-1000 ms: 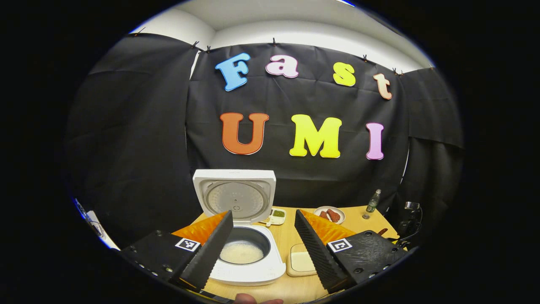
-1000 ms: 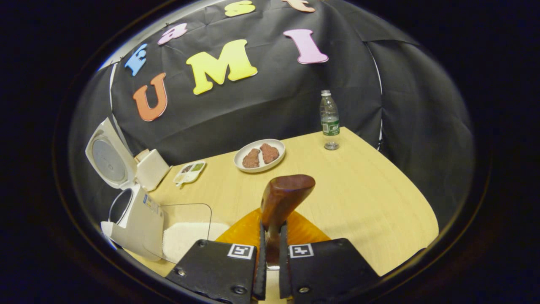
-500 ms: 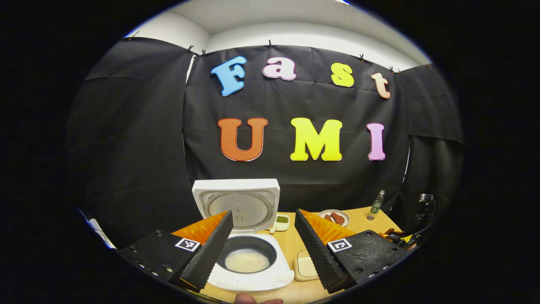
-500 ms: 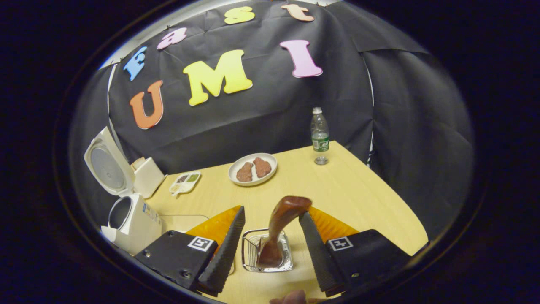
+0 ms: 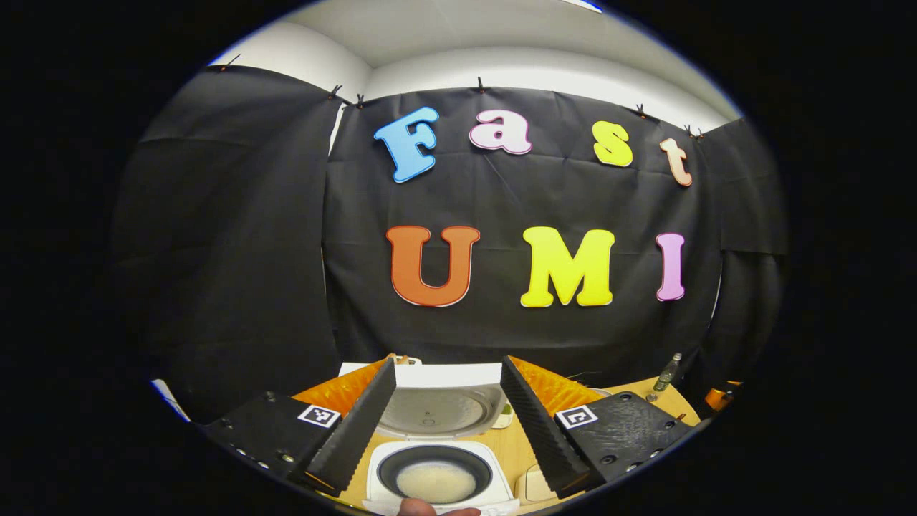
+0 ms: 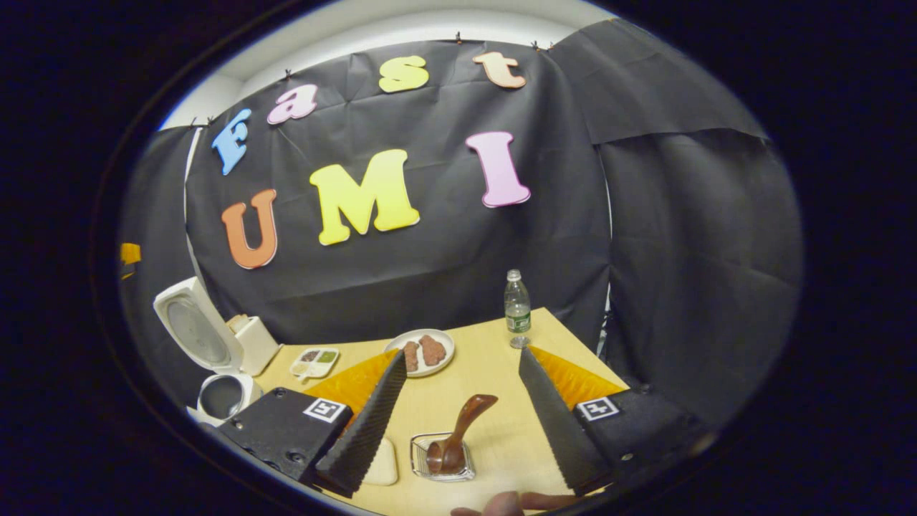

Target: Close the left gripper, press the button to open the rice cooker; take a wooden spoon from the chopstick holder with the right hand, scoop a spoonful of rice and pour it into the rice cooker, then put the wooden spoon back into the chopstick holder.

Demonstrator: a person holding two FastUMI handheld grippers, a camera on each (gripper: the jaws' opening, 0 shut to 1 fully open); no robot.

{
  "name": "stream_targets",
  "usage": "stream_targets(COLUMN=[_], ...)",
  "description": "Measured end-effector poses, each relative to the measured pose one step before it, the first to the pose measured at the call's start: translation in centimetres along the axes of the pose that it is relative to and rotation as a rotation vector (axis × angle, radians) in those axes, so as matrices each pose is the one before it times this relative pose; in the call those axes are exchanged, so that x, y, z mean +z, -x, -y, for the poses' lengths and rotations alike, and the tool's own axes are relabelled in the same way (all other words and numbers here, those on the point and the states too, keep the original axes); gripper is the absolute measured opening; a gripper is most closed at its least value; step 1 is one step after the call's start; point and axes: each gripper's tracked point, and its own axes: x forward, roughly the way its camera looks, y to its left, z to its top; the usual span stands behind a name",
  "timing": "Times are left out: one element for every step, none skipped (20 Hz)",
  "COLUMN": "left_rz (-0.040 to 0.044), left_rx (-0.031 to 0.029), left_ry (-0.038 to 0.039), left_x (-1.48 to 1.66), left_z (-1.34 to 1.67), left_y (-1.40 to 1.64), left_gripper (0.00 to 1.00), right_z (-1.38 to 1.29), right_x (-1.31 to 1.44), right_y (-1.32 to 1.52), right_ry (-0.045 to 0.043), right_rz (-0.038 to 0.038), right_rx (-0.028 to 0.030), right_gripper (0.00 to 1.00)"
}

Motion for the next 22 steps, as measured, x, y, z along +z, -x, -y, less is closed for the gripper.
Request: stream_targets(left_rz=[-0.00807, -0.01135, -0.01597, -0.02089, -0.01573, -0.02778, -0.02293, -0.02319, -0.02594, -0.02566, -0.02212, -0.02069, -0.01075, -0.00557, -0.00718, -0.01049, -0.01263, -0.01235, -0.02148, -0.02613, 0.00800, -0.01056], left_rx=[0.01286, 0.00136, -0.00149, -0.00295, 0.00065, 0.00329, 0.00772, 0.00587, 0.00559, 0.00539, 0.00645, 0.00335, 0.00064, -0.00159, -0.01165, -0.00737, -0.01480, -0.01446, -0.00931, -0.00176, 0.00107, -0.00026], left_ry=[0.00002, 0.01363, 0.02171, 0.01627, 0.00898, 0.00149, -0.00266, 0.00118, -0.00179, -0.00516, -0.00361, -0.00125, 0.00103, -0.00045, 0.00019, 0.00276, 0.00788, 0.00964, 0.00904, 0.00174, -0.01657, -0.00498], left_x=[0.223, 0.108, -0.118, -0.187, -0.348, -0.510, -0.594, -0.497, -0.612, -0.644, -0.693, -0.447, -0.249, -0.089, -0.147, -0.276, -0.412, -0.381, -0.559, -0.615, -0.030, -0.256], left_z=[-0.620, -0.355, -0.133, -0.095, -0.167, -0.331, -0.359, -0.406, -0.378, -0.249, -0.307, -0.342, -0.042, -0.026, 0.145, 0.192, 0.238, 0.261, 0.135, 0.067, 0.025, 0.099], left_y=[-1.439, -1.311, -1.171, -1.261, -1.260, -1.262, -1.229, -1.017, -0.845, -0.904, -0.642, -0.542, -0.195, -0.350, -0.284, -0.136, -0.200, -0.095, -0.054, 0.107, 0.127, 0.165], left_gripper=[0.94, 0.94, 0.94, 0.94, 0.94, 0.94, 0.94, 0.94, 0.94, 0.94, 0.94, 0.95, 0.94, 0.95, 0.95, 0.94, 0.94, 0.94, 0.94, 0.94, 0.95, 0.96], right_z=[-0.079, 0.004, 0.209, 0.280, 0.369, 0.455, 0.569, 0.494, 0.556, 0.676, 0.564, 0.369, 0.206, 0.157, 0.030, 0.009, 0.002, -0.040, -0.224, -0.299, -0.222, -0.295], right_x=[0.240, 0.359, 0.209, 0.263, 0.269, 0.078, 0.016, 0.083, 0.085, 0.124, 0.016, -0.075, -0.107, -0.220, -0.213, -0.126, -0.128, 0.057, 0.250, 0.073, 0.156, -0.063], right_y=[0.620, 0.936, 0.691, 0.853, 0.886, 0.599, 0.700, 0.552, 0.553, 0.461, 0.430, 0.513, 0.403, 0.340, 0.272, 0.119, 0.141, 0.102, 0.210, 0.040, 0.128, -0.031], right_ry=[-0.00117, 0.00513, 0.00987, 0.00909, 0.01010, 0.01362, 0.01452, 0.01387, 0.01211, 0.00996, 0.00420, 0.00152, -0.00397, -0.00379, -0.00187, 0.00112, 0.00341, -0.00283, -0.00258, 0.00138, 0.00475, 0.00411], right_rz=[0.00368, 0.00645, 0.00846, 0.01018, 0.00855, 0.00221, -0.00147, 0.00015, 0.00102, 0.00184, 0.00169, -0.00198, -0.00149, -0.00405, -0.00291, -0.00272, -0.00570, 0.00018, 0.00405, 0.00495, 0.00346, 0.00170], right_rx=[-0.00227, -0.00516, -0.01297, -0.01271, -0.01487, -0.01717, -0.01699, -0.01458, -0.01441, -0.01718, -0.01518, -0.01104, -0.00991, -0.00727, -0.00498, -0.00132, -0.00635, -0.00032, 0.00465, 0.00535, 0.00425, 0.00765], right_gripper=[1.00, 1.00, 1.00, 0.99, 0.99, 0.99, 0.99, 1.00, 0.99, 0.99, 0.99, 0.99, 0.99, 0.99, 0.99, 1.00, 1.00, 0.99, 1.00, 1.00, 1.00, 1.00])
